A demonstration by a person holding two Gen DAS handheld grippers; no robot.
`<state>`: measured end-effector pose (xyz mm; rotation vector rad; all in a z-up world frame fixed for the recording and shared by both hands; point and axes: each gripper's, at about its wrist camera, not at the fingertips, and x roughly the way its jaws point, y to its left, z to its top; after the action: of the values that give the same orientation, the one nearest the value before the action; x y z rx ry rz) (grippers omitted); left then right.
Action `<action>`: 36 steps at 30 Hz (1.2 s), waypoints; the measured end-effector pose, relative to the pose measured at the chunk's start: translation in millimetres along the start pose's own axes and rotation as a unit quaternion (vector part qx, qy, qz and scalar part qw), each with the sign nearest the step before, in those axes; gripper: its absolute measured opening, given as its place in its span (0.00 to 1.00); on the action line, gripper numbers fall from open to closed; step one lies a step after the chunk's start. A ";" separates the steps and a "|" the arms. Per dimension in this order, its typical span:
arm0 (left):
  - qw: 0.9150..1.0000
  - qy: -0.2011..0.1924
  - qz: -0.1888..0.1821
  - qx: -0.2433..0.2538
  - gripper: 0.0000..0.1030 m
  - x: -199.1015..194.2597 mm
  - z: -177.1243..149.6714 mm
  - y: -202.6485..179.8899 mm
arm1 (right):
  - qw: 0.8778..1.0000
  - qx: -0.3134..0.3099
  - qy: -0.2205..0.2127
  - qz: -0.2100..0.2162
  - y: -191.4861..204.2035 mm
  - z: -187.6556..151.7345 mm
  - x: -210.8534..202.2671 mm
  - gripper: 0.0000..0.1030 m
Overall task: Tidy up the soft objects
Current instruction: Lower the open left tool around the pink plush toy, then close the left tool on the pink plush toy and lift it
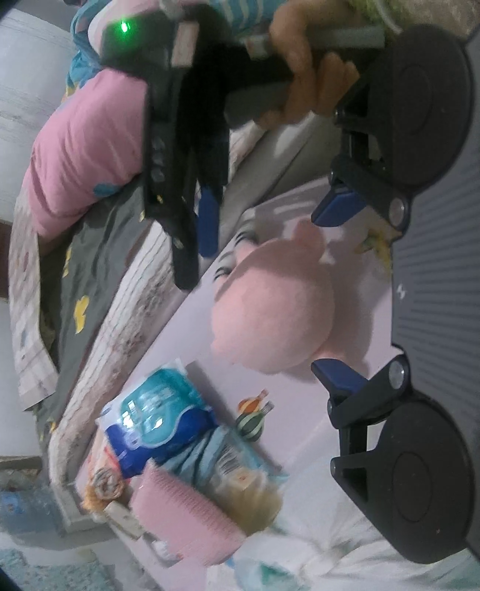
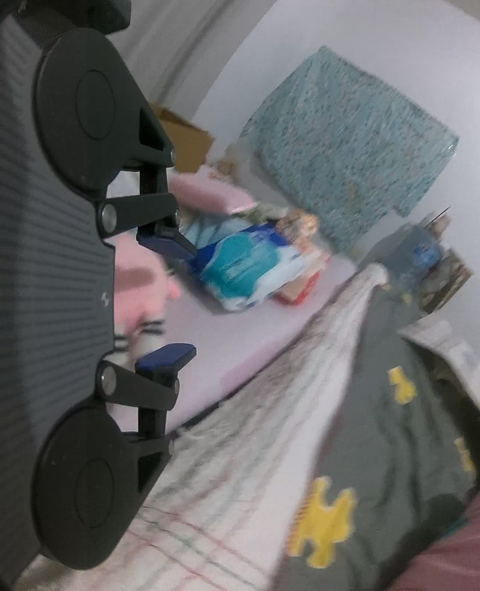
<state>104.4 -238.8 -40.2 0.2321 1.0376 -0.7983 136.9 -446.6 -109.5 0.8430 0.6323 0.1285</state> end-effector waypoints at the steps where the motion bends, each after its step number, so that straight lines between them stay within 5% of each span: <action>1: 1.000 0.006 -0.008 -0.003 0.77 0.7 -2.7 -0.2 | 1.000 0.002 0.008 0.000 -1.7 -4.5 1.2 0.49; 10: 0.999 0.025 -0.020 -0.021 0.78 8.6 -13.9 3.2 | 0.997 0.041 0.054 0.028 -17.3 -47.5 -26.3 0.50; 19: 0.999 0.013 -0.013 -0.042 0.80 11.9 -6.4 9.4 | 0.999 0.036 -0.016 0.035 -22.5 -8.2 -29.7 0.57; 26: 0.999 -0.005 -0.023 -0.033 0.80 7.0 -4.8 5.0 | 0.997 0.040 0.051 0.045 -21.0 -4.9 17.5 0.58; 30: 0.999 0.000 -0.020 -0.025 0.80 13.9 -7.3 1.2 | 0.989 0.067 0.092 0.092 -23.6 -15.2 27.7 0.65; 36: 1.000 -0.010 -0.019 -0.021 0.81 19.1 -4.8 1.9 | 0.986 0.083 0.083 0.115 -22.3 -14.5 11.6 0.66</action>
<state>107.5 -244.1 -59.0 0.1696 1.0412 -0.8105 135.0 -447.9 -138.5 1.0737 0.7063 0.3623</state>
